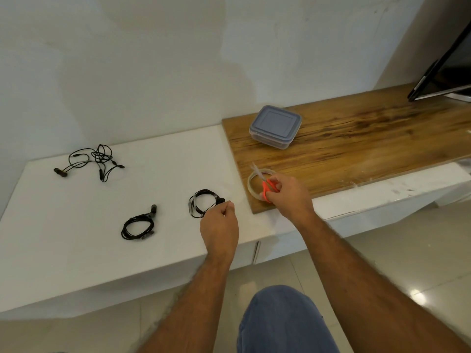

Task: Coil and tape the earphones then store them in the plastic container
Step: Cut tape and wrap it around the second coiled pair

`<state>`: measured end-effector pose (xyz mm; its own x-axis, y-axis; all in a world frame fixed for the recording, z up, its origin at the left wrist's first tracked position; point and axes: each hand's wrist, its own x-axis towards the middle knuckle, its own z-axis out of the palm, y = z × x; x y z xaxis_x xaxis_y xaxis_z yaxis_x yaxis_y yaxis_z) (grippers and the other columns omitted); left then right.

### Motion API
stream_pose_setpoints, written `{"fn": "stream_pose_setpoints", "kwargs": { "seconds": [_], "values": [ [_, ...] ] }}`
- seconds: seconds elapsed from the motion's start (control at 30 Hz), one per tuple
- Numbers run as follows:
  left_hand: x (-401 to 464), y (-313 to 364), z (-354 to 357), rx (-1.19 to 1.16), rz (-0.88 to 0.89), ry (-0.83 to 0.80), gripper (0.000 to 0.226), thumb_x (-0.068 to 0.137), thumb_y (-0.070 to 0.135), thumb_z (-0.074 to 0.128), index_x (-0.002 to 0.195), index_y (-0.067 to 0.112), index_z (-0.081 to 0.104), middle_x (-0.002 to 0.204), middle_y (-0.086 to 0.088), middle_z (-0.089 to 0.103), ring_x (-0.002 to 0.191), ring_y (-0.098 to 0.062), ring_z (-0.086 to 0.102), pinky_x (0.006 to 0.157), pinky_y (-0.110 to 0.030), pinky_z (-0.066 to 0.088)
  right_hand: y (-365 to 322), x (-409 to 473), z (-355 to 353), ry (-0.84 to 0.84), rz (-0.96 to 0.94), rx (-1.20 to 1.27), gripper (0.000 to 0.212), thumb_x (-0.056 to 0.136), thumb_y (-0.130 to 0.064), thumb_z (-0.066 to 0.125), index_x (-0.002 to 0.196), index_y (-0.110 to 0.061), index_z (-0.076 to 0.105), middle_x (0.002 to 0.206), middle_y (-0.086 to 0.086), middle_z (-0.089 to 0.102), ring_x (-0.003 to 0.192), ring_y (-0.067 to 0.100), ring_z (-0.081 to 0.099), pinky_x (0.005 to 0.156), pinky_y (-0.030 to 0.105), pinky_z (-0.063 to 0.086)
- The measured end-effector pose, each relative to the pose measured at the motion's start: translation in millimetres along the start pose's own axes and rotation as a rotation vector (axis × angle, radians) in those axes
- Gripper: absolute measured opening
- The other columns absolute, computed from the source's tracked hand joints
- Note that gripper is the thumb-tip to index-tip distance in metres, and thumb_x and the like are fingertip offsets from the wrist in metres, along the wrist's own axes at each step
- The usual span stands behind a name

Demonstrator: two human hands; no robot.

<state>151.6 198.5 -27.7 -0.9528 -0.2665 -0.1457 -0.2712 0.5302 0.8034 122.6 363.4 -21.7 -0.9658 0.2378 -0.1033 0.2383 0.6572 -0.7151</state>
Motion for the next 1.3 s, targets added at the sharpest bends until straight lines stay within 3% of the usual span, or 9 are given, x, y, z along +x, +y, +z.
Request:
{"fn": "stream_pose_setpoints", "kwargs": {
  "seconds": [0.1, 0.17, 0.23, 0.37, 0.5, 0.77, 1.3],
  "values": [
    [2.8, 1.1, -0.6, -0.039, 0.006, -0.012, 0.032, 0.098, 0.026, 0.049, 0.069, 0.016, 0.058, 0.066, -0.008, 0.060, 0.061, -0.016, 0.047, 0.058, -0.029, 0.038, 0.2, -4.5, -7.4, 0.050, 0.039, 0.327, 0.024, 0.081, -0.026, 0.078, 0.101, -0.032, 0.065, 0.088, -0.007, 0.072, 0.084, 0.009, 0.068, 0.073, 0.031, 0.056],
    [4.4, 0.7, 0.1, -0.107, -0.023, -0.035, 0.029, 0.097, 0.025, 0.051, 0.070, 0.017, 0.057, 0.064, -0.008, 0.055, 0.061, -0.017, 0.044, 0.059, -0.030, 0.038, -1.1, -13.0, -18.1, -0.004, 0.056, 0.441, 0.019, 0.083, -0.028, 0.077, 0.097, -0.032, 0.065, 0.084, -0.005, 0.072, 0.072, 0.009, 0.064, 0.063, 0.029, 0.052],
    [2.5, 2.5, 0.0, -0.228, -0.089, -0.059, 0.023, 0.094, 0.024, 0.053, 0.071, 0.019, 0.054, 0.064, -0.007, 0.048, 0.061, -0.018, 0.040, 0.061, -0.032, 0.036, 0.2, -27.0, -25.7, -0.210, 0.108, 0.513, 0.013, 0.087, -0.030, 0.073, 0.098, -0.024, 0.070, 0.078, -0.001, 0.070, 0.062, 0.011, 0.057, 0.056, 0.028, 0.050],
    [-3.6, 7.9, -1.6, -0.504, -0.292, -0.092, 0.025, 0.092, 0.015, 0.057, 0.067, 0.018, 0.057, 0.066, -0.003, 0.049, 0.059, -0.020, 0.038, 0.054, -0.028, 0.032, 15.6, -54.0, -17.8, -0.619, 0.232, 0.522, 0.031, 0.090, -0.033, 0.067, 0.109, -0.009, 0.069, 0.082, 0.005, 0.070, 0.056, 0.010, 0.051, 0.057, 0.028, 0.051],
    [-6.3, 16.1, -7.0, -0.608, -0.369, -0.129, 0.015, 0.093, 0.013, 0.058, 0.079, 0.011, 0.063, 0.067, -0.001, 0.051, 0.052, -0.012, 0.038, 0.044, -0.023, 0.029, 21.6, -61.9, -7.8, -0.797, 0.281, 0.589, 0.054, 0.086, -0.046, 0.063, 0.119, -0.003, 0.062, 0.084, 0.004, 0.065, 0.056, 0.012, 0.047, 0.057, 0.029, 0.052],
    [-2.6, 17.8, -9.1, -0.632, -0.422, -0.145, 0.012, 0.093, 0.015, 0.059, 0.085, 0.011, 0.067, 0.079, -0.001, 0.059, 0.058, -0.011, 0.043, 0.045, -0.022, 0.032, 10.3, -48.6, 2.2, -0.777, 0.292, 0.587, 0.051, 0.095, -0.047, 0.053, 0.121, -0.003, 0.061, 0.087, 0.005, 0.065, 0.056, 0.011, 0.049, 0.060, 0.031, 0.054],
    [0.0, 12.1, -7.7, -0.640, -0.431, -0.160, 0.014, 0.092, 0.014, 0.060, 0.080, 0.009, 0.065, 0.077, -0.003, 0.057, 0.056, -0.011, 0.041, 0.045, -0.024, 0.030, 9.9, -44.6, 8.5, -0.681, 0.253, 0.614, 0.040, 0.093, -0.039, 0.061, 0.113, -0.005, 0.067, 0.078, 0.001, 0.065, 0.056, 0.009, 0.045, 0.057, 0.026, 0.049]
  ]
}}
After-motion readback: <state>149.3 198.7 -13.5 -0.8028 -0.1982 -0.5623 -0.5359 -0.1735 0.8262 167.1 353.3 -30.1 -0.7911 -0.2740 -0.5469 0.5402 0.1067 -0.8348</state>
